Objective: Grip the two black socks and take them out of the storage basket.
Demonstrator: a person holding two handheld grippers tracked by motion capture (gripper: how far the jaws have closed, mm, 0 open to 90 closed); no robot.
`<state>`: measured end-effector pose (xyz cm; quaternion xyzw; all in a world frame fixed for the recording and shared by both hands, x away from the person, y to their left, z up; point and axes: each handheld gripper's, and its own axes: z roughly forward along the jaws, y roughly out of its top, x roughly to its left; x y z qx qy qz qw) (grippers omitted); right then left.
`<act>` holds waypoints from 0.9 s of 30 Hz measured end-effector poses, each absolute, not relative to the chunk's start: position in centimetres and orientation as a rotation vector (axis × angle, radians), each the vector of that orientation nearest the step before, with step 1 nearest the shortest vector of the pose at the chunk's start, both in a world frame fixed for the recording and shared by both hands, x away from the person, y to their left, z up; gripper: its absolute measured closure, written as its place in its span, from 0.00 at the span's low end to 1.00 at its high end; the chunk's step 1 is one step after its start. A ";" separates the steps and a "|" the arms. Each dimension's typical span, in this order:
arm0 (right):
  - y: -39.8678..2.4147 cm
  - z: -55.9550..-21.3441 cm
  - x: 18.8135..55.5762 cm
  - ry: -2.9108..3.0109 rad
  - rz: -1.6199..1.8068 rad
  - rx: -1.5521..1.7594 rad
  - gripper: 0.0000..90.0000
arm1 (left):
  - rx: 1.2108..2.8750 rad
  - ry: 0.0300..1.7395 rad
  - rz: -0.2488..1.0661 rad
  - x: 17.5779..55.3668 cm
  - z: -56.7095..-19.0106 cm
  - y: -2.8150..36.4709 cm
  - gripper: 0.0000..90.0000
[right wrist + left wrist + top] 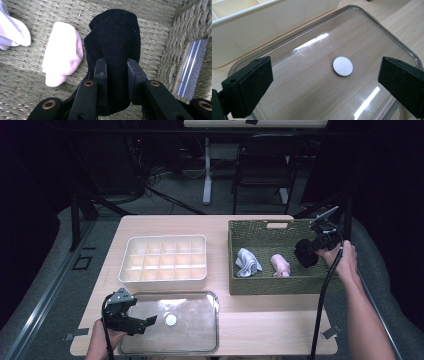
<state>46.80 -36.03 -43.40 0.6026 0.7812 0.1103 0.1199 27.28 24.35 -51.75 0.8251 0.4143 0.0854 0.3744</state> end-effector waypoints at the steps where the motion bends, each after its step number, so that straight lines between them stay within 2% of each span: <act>1: -36.0 -43.2 46.8 2.287 0.322 1.756 0.82 | 2.114 1.060 0.220 27.3 -51.8 24.4 0.00; 27: -30.2 -39.3 45.8 2.391 0.458 1.543 0.82 | 2.117 1.059 0.207 27.2 -51.8 24.1 0.00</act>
